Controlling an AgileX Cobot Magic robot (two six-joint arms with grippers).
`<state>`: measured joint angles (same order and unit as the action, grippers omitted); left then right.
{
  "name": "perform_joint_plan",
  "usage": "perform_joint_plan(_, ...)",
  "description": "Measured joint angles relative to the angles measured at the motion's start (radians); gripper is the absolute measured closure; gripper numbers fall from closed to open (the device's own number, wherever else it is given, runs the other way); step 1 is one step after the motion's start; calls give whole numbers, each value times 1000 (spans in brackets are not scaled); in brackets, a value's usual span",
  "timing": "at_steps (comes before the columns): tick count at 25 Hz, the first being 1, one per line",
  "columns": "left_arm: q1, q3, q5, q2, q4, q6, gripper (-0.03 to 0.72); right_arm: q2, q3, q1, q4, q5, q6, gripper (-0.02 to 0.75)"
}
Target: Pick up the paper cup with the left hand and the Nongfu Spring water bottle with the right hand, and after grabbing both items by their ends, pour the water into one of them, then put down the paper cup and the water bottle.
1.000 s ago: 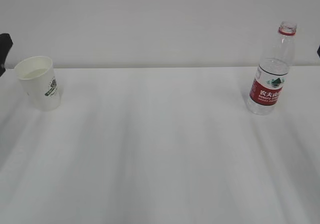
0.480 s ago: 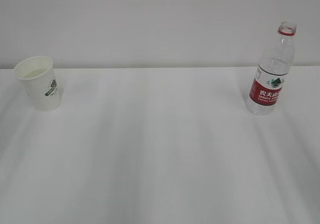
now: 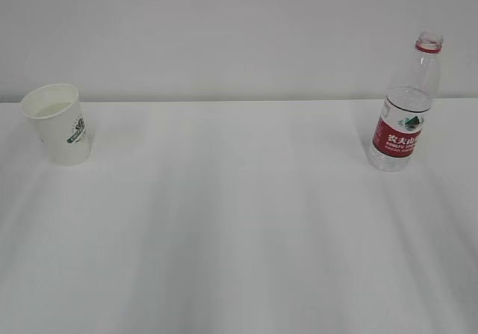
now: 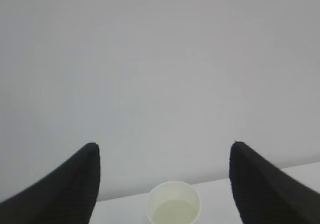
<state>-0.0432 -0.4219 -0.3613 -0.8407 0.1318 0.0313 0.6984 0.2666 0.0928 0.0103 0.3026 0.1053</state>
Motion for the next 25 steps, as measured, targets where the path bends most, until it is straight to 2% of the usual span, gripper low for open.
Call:
perform_joint_plan(10,0,0,291,106,-7,0,101,-43,8,0,0,-151,0,150)
perform_joint_plan(25,0,2,605,162,-100,-2,101,-46,170,0,0,-575,0,150)
